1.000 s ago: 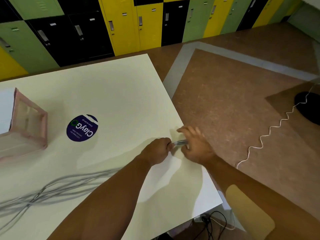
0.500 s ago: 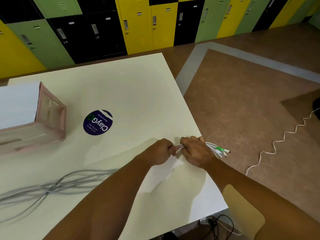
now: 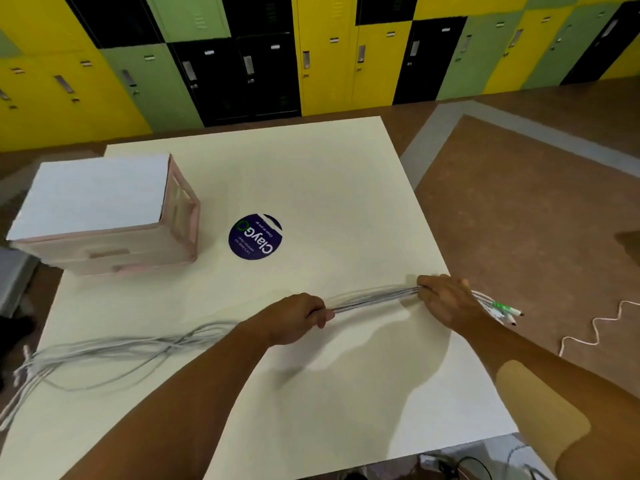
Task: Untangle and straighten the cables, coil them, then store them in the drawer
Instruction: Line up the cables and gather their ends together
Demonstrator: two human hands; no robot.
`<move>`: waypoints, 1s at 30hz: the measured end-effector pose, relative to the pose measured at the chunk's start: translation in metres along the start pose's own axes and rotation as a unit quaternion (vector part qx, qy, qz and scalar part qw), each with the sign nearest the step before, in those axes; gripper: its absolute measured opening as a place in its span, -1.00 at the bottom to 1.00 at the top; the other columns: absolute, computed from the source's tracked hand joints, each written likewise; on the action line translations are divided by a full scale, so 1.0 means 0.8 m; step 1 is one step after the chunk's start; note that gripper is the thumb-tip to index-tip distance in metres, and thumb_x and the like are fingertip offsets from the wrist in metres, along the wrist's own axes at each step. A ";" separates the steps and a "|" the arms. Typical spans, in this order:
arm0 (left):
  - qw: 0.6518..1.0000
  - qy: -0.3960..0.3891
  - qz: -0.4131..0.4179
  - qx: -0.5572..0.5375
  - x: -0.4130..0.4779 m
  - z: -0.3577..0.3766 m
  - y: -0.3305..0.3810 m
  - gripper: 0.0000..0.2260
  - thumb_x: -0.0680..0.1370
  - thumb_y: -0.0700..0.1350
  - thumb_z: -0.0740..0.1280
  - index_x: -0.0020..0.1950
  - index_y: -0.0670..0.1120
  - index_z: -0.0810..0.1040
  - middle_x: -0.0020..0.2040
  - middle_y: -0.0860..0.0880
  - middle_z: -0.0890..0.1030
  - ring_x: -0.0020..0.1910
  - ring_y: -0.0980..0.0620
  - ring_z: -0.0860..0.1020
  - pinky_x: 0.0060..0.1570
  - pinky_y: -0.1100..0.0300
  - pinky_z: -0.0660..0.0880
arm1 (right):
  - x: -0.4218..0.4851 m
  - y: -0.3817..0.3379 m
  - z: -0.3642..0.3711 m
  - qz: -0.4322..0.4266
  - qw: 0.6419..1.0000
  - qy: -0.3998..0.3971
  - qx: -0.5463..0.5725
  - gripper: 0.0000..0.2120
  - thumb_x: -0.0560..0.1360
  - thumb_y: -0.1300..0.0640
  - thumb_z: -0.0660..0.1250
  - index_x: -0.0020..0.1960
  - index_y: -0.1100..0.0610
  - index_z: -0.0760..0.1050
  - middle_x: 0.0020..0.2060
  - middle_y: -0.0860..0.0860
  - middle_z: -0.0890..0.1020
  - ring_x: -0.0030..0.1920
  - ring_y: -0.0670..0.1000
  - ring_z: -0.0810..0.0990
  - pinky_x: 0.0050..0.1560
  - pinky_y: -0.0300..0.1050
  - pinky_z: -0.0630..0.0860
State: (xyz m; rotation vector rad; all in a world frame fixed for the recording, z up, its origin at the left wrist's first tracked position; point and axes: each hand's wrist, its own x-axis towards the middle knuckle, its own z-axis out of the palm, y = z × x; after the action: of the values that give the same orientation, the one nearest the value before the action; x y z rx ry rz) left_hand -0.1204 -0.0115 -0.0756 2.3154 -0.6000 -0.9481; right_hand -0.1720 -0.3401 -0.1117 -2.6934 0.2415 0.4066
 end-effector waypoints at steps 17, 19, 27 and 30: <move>0.995 0.066 0.019 0.070 -0.020 0.000 -0.036 -0.74 0.68 0.01 0.12 -0.08 -0.05 0.51 -0.15 0.02 0.55 -0.18 -0.01 0.48 -0.19 0.15 0.31 | -0.008 -0.093 -0.004 0.039 0.988 0.091 -0.118 -0.55 0.29 0.21 0.29 0.18 0.04 0.51 0.14 0.03 0.52 0.24 0.18 0.44 0.21 0.12 0.41; 0.995 0.066 0.015 0.074 -0.020 0.005 -0.037 -0.74 0.68 0.03 0.12 -0.10 -0.04 0.48 -0.17 0.00 0.55 -0.20 -0.02 0.48 -0.21 0.14 0.31 | -0.009 -0.121 0.011 -0.064 0.990 0.111 -0.051 -0.40 0.20 0.21 0.27 0.26 0.06 0.48 0.20 0.02 0.52 0.30 0.16 0.41 0.29 0.14 0.37; 0.991 0.124 0.031 0.031 -0.026 0.006 -0.034 -0.75 0.67 -0.09 0.15 0.09 -0.18 0.58 -0.05 -0.14 0.66 -0.11 -0.11 0.59 -0.20 0.18 0.34 | -0.033 -0.249 0.068 -0.228 0.973 -0.042 -0.016 -0.65 0.42 0.08 0.22 0.21 0.02 0.39 0.01 -0.09 0.58 0.03 0.00 0.51 0.38 0.05 0.28; 0.991 0.128 0.025 0.016 -0.033 0.006 -0.040 -0.73 0.65 -0.01 0.17 -0.02 -0.14 0.57 -0.15 -0.10 0.64 -0.21 -0.03 0.57 -0.23 0.17 0.36 | -0.032 -0.255 0.067 -0.208 0.975 -0.041 -0.063 -0.83 0.50 0.01 0.21 0.05 0.04 0.36 -0.16 -0.07 0.59 -0.18 0.02 0.47 0.07 -0.02 0.34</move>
State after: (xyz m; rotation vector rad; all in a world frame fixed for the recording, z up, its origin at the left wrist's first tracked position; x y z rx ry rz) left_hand -0.1350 0.0267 -0.0862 2.3890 -0.5659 -0.6089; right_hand -0.1630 -0.1309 -0.0760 -2.7442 -0.3795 0.4110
